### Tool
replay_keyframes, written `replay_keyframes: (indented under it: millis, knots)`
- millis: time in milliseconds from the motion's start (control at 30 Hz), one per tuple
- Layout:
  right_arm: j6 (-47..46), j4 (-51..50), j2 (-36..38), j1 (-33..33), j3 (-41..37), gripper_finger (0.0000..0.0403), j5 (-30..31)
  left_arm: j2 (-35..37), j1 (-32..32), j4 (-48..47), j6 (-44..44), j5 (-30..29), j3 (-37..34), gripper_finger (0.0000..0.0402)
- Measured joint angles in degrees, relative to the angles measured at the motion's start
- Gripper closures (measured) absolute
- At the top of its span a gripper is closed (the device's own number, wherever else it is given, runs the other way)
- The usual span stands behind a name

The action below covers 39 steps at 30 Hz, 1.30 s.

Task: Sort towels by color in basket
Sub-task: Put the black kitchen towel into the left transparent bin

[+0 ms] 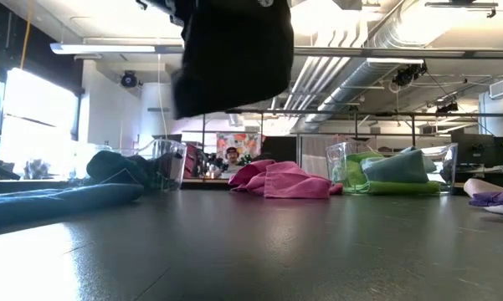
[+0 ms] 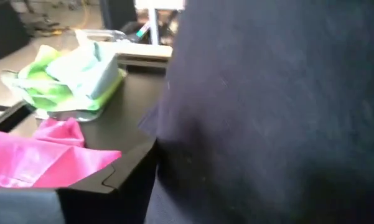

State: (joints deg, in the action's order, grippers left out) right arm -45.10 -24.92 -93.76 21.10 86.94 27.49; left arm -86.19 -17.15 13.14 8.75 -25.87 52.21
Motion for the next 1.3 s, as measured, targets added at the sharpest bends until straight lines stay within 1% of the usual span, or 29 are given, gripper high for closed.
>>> replay_keyframes:
  millis: [67, 167, 267, 333, 367, 433, 500, 633, 800, 900, 1000, 1067, 1167, 1300]
  knots:
    - [-0.62, -0.09, -0.02, 0.02, 0.0, 0.0389, -0.13, 0.04, -0.23, -0.94, -0.35, 1.26, 0.0, 0.0184]
    - [-2.33, -0.95, -0.02, 0.02, 0.0, 0.0382, -0.13, 0.08, -0.85, -2.47, -0.29, 1.64, 0.0, 0.0242]
    - [-5.44, -3.88, -0.02, -0.45, 0.0, 0.0353, -0.05, 0.1, -1.42, -4.03, 1.59, 2.28, 0.0, 0.032]
    - [-7.13, -7.22, 0.2, -0.9, 0.0, 0.0326, 0.04, 0.66, -1.52, -6.44, 4.07, 3.94, 0.0, 0.0372]
    - [-8.28, -9.52, 0.42, -1.13, 0.0, 0.0313, 0.06, 1.01, -1.56, -7.78, 5.57, 4.54, 0.0, 0.0386]
    - [-10.99, -14.57, 1.39, -1.41, 0.0, 0.0291, 0.34, 2.25, -1.55, -11.35, 8.47, 4.04, 0.0, 0.0388]
    - [-13.63, -19.63, 2.72, -1.53, 0.0, 0.0278, 0.9, 3.8, -1.36, -15.74, 10.49, 1.88, 0.0, 0.0384]
    - [-18.22, -28.68, 5.29, -1.56, 0.0, 0.0273, 4.34, 8.56, 0.8, -26.57, 14.98, -1.13, 0.0, 0.0397]
    - [-18.64, -32.26, 6.99, -1.6, 0.02, 0.0274, 10.61, 15.03, 7.42, -39.86, 18.02, -4.34, 0.0, 0.0396]
    - [-16.81, -33.58, 6.97, -1.66, 0.02, 0.0274, 11.58, 18.25, 13.77, -46.17, 17.8, -6.66, 0.0, 0.0399]
    - [-15.43, -36.41, 6.97, -2.21, 0.02, 0.0274, 11.57, 20.82, 21.01, -47.61, 12.37, -9.46, 0.0, 0.0399]
    - [-15.36, -40.3, 6.95, -2.81, 0.01, 0.0274, 11.9, 21.94, 26.14, -45.69, 5.02, -10.81, 0.0, 0.0399]
    - [-15.33, -47.88, 6.97, -4.09, 0.02, 0.0274, 14.0, 22.31, 33.74, -42.54, -8.0, -10.57, 0.44, 0.0399]
    - [-14.19, -57.68, 6.96, -7.1, 0.0, 0.0274, 19.23, 20.6, 42.25, -43.1, -20.98, -10.58, 3.65, 0.0399]
